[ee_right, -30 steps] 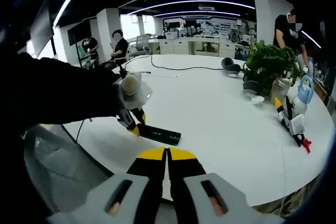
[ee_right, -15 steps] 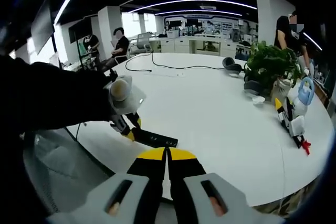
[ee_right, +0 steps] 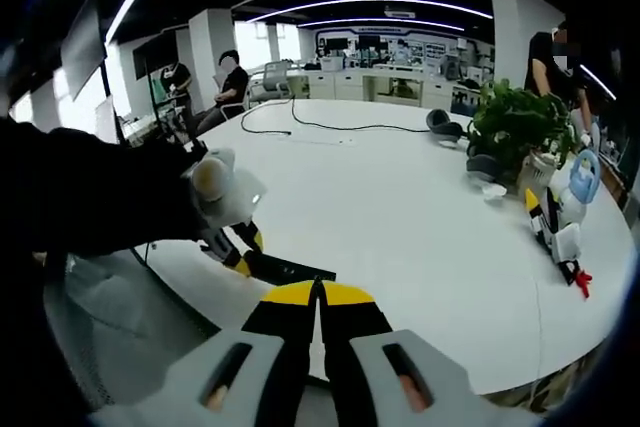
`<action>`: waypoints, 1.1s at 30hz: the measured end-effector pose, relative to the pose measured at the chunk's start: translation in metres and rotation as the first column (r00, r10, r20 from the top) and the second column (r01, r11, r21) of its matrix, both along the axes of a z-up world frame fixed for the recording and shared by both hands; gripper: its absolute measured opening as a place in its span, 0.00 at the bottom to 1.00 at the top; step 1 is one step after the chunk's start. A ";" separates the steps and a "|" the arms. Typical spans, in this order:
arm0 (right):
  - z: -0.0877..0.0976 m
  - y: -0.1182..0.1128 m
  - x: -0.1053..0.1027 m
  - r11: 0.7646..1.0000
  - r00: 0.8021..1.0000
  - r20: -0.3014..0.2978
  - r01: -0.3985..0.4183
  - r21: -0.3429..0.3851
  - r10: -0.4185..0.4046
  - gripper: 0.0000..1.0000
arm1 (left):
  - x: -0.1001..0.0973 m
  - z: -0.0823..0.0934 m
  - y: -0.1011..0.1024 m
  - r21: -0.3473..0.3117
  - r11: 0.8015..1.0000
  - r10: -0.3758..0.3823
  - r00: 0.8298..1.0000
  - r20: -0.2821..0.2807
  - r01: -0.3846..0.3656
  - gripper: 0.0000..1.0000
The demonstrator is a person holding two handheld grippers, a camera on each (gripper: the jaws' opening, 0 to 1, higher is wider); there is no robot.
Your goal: Press the specified remote control buttons in sequence, fully releasing each button before pressing the next.
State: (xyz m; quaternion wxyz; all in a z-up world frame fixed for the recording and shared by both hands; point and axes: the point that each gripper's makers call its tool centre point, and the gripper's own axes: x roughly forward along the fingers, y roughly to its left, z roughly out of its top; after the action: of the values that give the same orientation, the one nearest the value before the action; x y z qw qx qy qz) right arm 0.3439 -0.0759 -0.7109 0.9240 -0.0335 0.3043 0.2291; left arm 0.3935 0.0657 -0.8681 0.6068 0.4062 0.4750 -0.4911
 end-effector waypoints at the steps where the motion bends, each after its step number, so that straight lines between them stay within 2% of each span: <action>1: 0.000 0.000 0.000 1.000 1.000 0.000 0.000 0.000 0.000 0.00 | -0.001 0.000 0.000 -0.001 1.000 -0.001 1.000 0.002 0.001 0.24; 21: 0.000 -0.001 0.000 1.000 1.000 -0.004 0.003 0.004 -0.003 0.00 | -0.030 0.001 -0.003 -0.029 0.999 0.015 1.000 0.005 -0.015 0.24; 27: -0.002 -0.001 -0.001 1.000 1.000 -0.015 0.003 0.005 -0.003 0.00 | -0.047 0.001 -0.005 -0.031 1.000 -0.001 1.000 0.008 0.001 0.24; 33: -0.002 0.000 -0.002 1.000 1.000 -0.017 -0.005 0.002 0.005 0.00 | -0.056 0.001 -0.006 -0.045 0.999 0.016 1.000 0.010 -0.016 0.24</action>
State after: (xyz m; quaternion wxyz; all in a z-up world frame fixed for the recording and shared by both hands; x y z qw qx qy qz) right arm 0.3422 -0.0755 -0.7132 0.9209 -0.0314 0.3118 0.2319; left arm 0.3379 0.0594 -0.8667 0.6221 0.3911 0.4640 -0.4948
